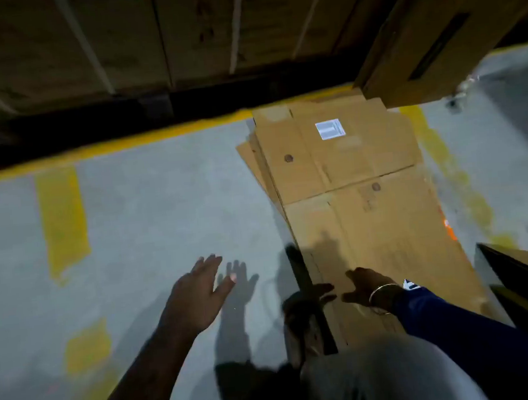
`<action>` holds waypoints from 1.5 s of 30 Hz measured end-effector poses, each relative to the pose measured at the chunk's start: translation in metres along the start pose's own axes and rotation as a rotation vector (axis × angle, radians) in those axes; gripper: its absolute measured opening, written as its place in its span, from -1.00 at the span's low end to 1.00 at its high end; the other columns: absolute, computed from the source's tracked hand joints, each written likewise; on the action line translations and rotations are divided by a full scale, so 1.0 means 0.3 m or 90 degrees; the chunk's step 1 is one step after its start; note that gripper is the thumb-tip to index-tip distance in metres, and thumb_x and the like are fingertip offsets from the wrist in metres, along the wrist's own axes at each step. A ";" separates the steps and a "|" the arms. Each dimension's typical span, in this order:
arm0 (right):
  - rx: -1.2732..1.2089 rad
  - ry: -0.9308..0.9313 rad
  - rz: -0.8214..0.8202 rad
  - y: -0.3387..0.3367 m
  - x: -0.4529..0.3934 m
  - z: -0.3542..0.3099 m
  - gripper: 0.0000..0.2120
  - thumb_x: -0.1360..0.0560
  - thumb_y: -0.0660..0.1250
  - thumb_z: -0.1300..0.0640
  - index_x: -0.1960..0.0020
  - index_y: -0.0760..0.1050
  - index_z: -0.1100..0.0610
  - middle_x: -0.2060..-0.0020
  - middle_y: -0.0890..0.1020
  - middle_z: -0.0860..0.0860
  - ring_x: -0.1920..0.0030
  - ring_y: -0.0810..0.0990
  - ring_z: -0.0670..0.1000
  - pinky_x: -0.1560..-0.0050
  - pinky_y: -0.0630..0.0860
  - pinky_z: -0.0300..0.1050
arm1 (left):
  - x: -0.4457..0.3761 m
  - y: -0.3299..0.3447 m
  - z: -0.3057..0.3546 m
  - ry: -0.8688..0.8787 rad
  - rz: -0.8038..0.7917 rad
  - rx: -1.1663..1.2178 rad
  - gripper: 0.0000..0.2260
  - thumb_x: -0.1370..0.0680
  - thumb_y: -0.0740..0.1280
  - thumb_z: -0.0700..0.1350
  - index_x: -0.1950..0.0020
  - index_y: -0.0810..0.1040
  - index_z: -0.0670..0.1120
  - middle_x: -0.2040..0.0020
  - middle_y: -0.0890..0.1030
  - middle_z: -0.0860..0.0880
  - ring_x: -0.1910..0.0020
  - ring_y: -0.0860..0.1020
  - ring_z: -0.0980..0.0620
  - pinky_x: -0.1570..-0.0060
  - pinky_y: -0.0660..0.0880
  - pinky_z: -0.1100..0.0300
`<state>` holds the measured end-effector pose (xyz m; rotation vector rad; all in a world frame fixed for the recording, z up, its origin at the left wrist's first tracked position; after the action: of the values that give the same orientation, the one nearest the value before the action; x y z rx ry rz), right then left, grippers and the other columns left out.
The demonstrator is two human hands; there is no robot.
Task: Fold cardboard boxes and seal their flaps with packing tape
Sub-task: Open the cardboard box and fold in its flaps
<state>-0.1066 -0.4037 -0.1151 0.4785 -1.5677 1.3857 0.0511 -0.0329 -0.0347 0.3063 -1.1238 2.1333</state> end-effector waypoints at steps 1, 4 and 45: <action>-0.009 -0.006 0.023 0.043 -0.025 -0.002 -0.22 -0.52 0.29 -0.40 -0.56 0.29 0.07 -0.45 0.42 0.10 -0.42 0.42 0.16 -0.34 0.47 0.09 | -0.019 0.057 -0.025 -0.001 -0.007 0.007 -0.17 -0.50 -0.02 0.45 -0.64 0.30 -0.02 -0.64 0.28 0.01 -0.65 0.16 0.02 -0.55 0.16 0.08; -0.093 0.005 0.088 0.147 -0.104 -0.023 -0.32 -0.46 0.40 -0.31 -0.47 0.37 -0.01 -0.37 0.38 0.05 -0.38 0.38 0.17 -0.27 0.50 0.15 | -0.091 0.224 -0.092 -0.009 -0.017 0.012 -0.23 -0.54 0.07 0.41 -0.62 0.34 -0.02 -0.62 0.32 0.00 -0.63 0.21 0.01 -0.54 0.18 0.08; -0.450 -0.333 0.709 -0.923 1.168 -0.227 -0.91 -0.49 0.43 0.23 0.14 0.65 0.25 0.24 0.68 0.20 0.19 0.65 0.26 0.21 0.59 0.09 | 0.868 -0.138 -0.012 -0.188 0.156 0.222 0.03 -0.24 0.27 0.59 -0.50 0.45 -0.08 -0.49 0.48 -0.09 -0.47 0.44 -0.12 -0.34 0.39 0.02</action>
<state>-0.0245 -0.3171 0.3206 -0.6296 -2.8154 1.3327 -0.1106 0.1082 0.1184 0.6945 -0.9817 2.5662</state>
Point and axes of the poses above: each hand's wrist, its own x-axis away from the middle knuckle, its own y-axis out of the palm, z = x × y, the point moved 7 cm from there along -x, towards the middle knuckle
